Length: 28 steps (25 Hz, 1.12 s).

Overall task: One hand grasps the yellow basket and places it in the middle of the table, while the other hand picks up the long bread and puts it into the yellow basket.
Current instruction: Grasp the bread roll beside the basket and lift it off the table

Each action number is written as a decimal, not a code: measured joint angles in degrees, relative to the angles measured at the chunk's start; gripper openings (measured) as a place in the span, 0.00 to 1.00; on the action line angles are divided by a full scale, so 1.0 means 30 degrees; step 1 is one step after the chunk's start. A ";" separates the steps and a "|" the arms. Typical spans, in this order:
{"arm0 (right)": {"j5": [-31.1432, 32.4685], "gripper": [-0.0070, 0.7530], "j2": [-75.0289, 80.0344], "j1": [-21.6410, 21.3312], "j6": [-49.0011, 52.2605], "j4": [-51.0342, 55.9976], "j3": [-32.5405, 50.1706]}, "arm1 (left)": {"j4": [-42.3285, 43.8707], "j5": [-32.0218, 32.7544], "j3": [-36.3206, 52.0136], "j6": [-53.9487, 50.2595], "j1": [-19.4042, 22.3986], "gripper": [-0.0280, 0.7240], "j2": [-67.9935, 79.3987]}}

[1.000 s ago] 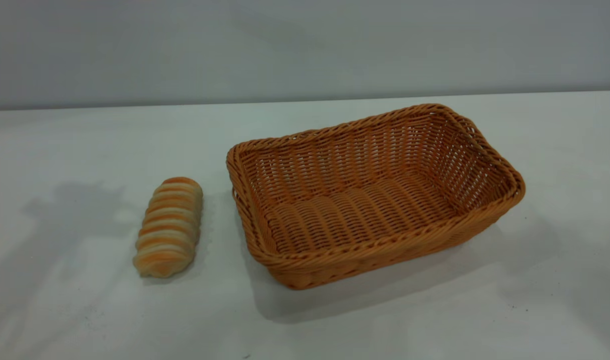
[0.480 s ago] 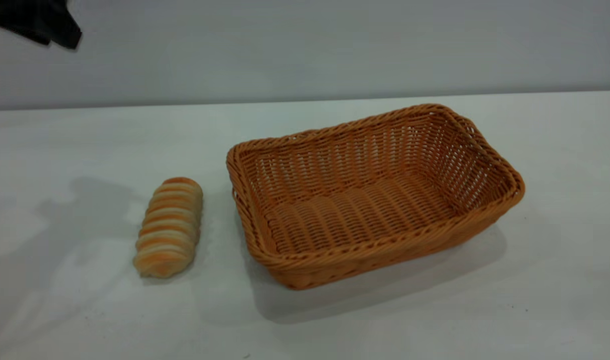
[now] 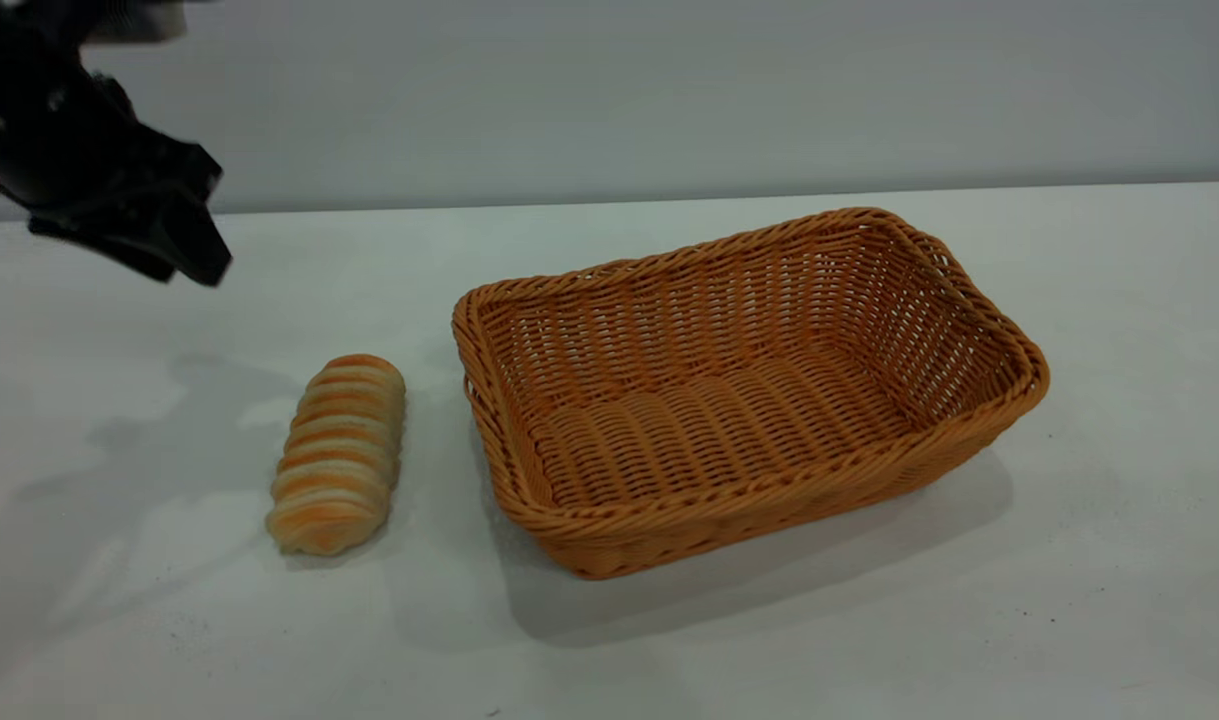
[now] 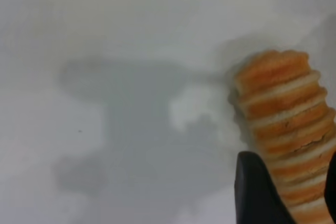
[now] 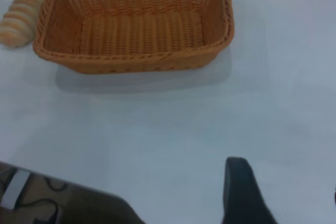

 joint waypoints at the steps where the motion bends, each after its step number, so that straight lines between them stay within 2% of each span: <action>1: 0.0127 0.53 0.0000 0.0000 -0.0023 0.0000 0.0000 | -0.0395 0.0000 -0.0017 0.0299 0.0000 0.55 0.0235; 5: 0.0408 0.53 0.0000 -0.0016 -0.0120 0.0117 0.0000 | -0.2670 -0.0170 -0.0090 0.2324 0.0000 0.55 0.1221; 10: 0.0452 0.53 0.0000 -0.0016 -0.0197 0.0795 0.0640 | -0.7898 -0.0153 -0.0109 0.7396 0.0000 0.55 0.2648; 13: 0.0392 0.53 0.0000 -0.0016 -0.0325 0.0814 0.0844 | -1.0056 -0.0131 -0.0109 0.9480 0.0000 0.55 0.3313; 24: 0.0331 0.49 -0.0296 -0.0016 -0.0339 0.0814 0.0844 | -1.0960 -0.0585 -0.0224 1.0276 0.0000 0.54 0.5481; 26: 0.0331 0.47 -0.0296 -0.0016 -0.0339 0.0814 0.0844 | -1.1049 -0.0628 -0.0286 1.0295 0.0000 0.48 0.5732; 28: 0.0331 0.46 -0.0312 -0.0016 -0.0339 0.0814 0.0844 | -1.1129 -0.0736 -0.0308 1.0422 0.0000 0.37 0.5926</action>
